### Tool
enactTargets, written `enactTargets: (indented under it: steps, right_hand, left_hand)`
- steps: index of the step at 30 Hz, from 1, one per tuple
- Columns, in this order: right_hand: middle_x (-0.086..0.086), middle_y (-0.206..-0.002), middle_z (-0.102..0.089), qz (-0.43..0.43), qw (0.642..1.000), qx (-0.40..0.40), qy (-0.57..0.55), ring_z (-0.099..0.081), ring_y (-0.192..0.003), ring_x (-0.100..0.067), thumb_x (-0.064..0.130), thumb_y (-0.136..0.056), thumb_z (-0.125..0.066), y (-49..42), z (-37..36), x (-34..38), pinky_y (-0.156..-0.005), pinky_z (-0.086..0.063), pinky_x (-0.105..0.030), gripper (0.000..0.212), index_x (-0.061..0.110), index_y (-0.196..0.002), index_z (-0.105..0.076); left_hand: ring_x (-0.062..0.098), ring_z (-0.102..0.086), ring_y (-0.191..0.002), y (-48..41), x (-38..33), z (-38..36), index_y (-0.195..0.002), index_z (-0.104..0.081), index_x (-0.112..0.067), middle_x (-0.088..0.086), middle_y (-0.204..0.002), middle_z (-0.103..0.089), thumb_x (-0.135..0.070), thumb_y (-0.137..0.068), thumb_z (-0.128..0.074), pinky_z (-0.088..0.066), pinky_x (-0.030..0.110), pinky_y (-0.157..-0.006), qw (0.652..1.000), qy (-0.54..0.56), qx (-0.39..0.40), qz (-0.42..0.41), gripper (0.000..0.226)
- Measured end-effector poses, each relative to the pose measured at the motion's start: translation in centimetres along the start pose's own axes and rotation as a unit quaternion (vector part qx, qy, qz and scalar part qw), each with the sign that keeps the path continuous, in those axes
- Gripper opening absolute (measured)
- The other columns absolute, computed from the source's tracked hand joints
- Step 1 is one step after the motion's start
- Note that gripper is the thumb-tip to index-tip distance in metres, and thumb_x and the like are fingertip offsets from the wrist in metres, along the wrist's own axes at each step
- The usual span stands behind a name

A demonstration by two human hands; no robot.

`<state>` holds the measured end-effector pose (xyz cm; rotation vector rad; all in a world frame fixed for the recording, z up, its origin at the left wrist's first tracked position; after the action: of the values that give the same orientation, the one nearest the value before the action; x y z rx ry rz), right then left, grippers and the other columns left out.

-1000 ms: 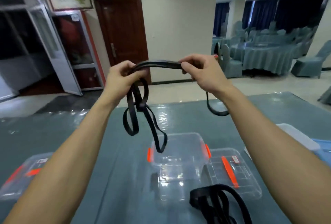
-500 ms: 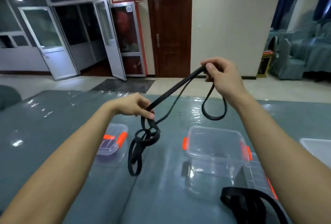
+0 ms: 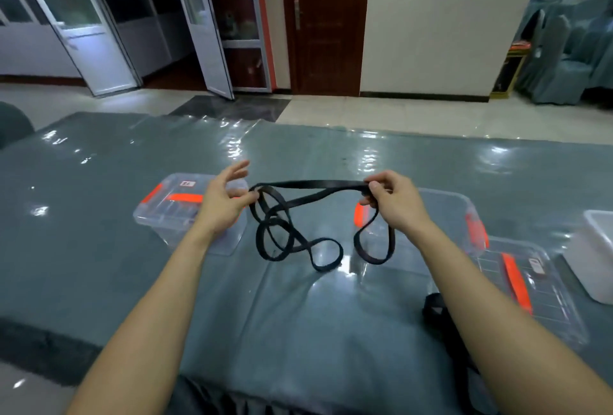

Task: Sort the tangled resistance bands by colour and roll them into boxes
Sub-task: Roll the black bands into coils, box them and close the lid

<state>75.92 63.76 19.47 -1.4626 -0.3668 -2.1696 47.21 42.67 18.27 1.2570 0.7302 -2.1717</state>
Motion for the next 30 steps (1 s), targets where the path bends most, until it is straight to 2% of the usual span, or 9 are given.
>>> enactTargets:
  steps: [3,6,10,16,22,24,26,28,30]
  right_hand:
    - [-0.011,-0.106,-0.078,-0.016,0.998,-0.001,0.064,-0.075,-0.088,-0.017,0.012,-0.111,-0.053,0.9,-1.8,-2.2,-0.09,-0.06,-0.039,0.018,0.01,-0.117,-0.07]
    - [-0.006,-0.103,-0.078,0.0,0.997,0.003,0.074,-0.075,-0.1,-0.026,0.011,-0.109,-0.056,1.5,-3.4,-2.4,-0.095,-0.059,-0.044,0.014,0.013,-0.113,-0.07]
    - [-0.002,-0.104,-0.075,0.045,0.997,-0.037,0.058,-0.073,-0.095,-0.027,0.014,-0.103,-0.062,1.3,-4.0,-0.2,-0.092,-0.06,-0.049,0.013,0.021,-0.114,-0.065]
    - [0.004,-0.128,-0.062,0.128,0.982,0.079,0.115,-0.061,-0.118,-0.011,0.046,-0.09,-0.083,0.9,-8.7,4.6,-0.102,-0.049,-0.031,0.079,0.023,-0.156,-0.045]
    - [0.004,-0.177,-0.021,0.17,0.977,0.071,0.111,-0.023,-0.16,-0.012,0.043,-0.089,-0.086,0.8,-11.1,7.0,-0.123,-0.024,-0.026,0.116,0.03,-0.172,-0.006]
    - [0.008,-0.166,-0.047,0.149,0.973,0.159,0.079,-0.04,-0.152,-0.006,0.032,-0.095,-0.082,1.0,-12.1,6.8,-0.124,-0.031,-0.029,0.09,0.033,-0.167,-0.029]
    - [0.008,-0.121,-0.08,0.098,0.966,0.24,0.015,-0.069,-0.125,-0.007,0.018,-0.102,-0.07,1.6,-13.2,5.3,-0.117,-0.047,-0.037,0.033,0.02,-0.134,-0.068]
    - [0.004,-0.078,-0.076,0.032,0.973,0.213,-0.088,-0.081,-0.096,-0.017,0.006,-0.105,-0.056,1.7,-12.9,2.8,-0.101,-0.059,-0.035,0.02,0.011,-0.104,-0.075]
    - [-0.004,-0.067,-0.057,-0.038,0.98,0.131,-0.145,-0.077,-0.071,-0.02,0.001,-0.107,-0.05,2.0,-12.1,-1.0,-0.079,-0.064,-0.029,0.025,0.001,-0.096,-0.073]
  left_hand:
    - [0.018,-0.072,-0.082,0.4,0.8,0.2,-0.118,-0.078,-0.011,0.01,-0.126,-0.073,-0.003,-0.096,-0.08,-0.063,0.045,-0.093,0.987,-0.15,-0.015,-0.061,0.024]
    - [0.026,-0.079,-0.099,0.6,1.7,0.5,-0.113,-0.062,-0.01,0.015,-0.108,-0.08,-0.012,-0.109,-0.066,-0.063,0.052,-0.095,0.999,-0.029,-0.019,-0.003,0.006]
    - [0.025,-0.071,-0.058,-0.3,-1.3,3.3,-0.106,-0.062,-0.019,0.014,-0.075,-0.076,-0.03,-0.102,-0.077,-0.061,0.037,-0.06,0.985,0.15,-0.085,-0.009,0.019]
    - [0.019,-0.056,-0.057,-1.9,-8.4,2.1,-0.109,-0.065,-0.015,0.013,-0.087,-0.083,-0.016,-0.098,-0.083,-0.045,0.03,-0.056,0.994,0.064,0.067,-0.059,0.021]
    - [0.017,-0.068,-0.088,-0.9,-13.0,0.8,-0.138,-0.064,-0.008,0.01,-0.122,-0.081,0.007,-0.104,-0.065,-0.052,0.037,-0.081,0.961,-0.004,0.259,-0.101,0.038]
    - [0.025,-0.076,-0.098,-0.2,-13.4,-0.3,-0.144,-0.058,-0.009,0.013,-0.123,-0.08,0.005,-0.105,-0.066,-0.06,0.036,-0.091,0.951,-0.02,0.287,-0.116,0.043]
    - [0.033,-0.08,-0.102,-0.1,-12.8,-1.6,-0.145,-0.054,-0.011,0.016,-0.12,-0.08,0.001,-0.103,-0.071,-0.063,0.038,-0.098,0.955,-0.002,0.273,-0.115,0.048]
    - [0.03,-0.081,-0.106,-0.5,-10.6,-2.7,-0.141,-0.056,-0.016,0.011,-0.113,-0.083,-0.005,-0.099,-0.079,-0.063,0.04,-0.102,0.967,-0.015,0.232,-0.106,0.049]
    - [0.022,-0.08,-0.11,-0.6,-6.8,-4.4,-0.138,-0.06,-0.021,0.004,-0.111,-0.084,-0.013,-0.098,-0.082,-0.061,0.041,-0.106,0.971,-0.032,0.223,-0.082,0.046]
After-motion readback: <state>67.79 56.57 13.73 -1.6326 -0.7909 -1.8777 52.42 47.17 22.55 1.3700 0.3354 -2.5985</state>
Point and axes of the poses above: each hand's wrist, its own y-axis away from the middle knuckle, its own z-axis out of the back of the hand, x = y × z, the point moved 7 cm from there along -y, towards the middle knuckle
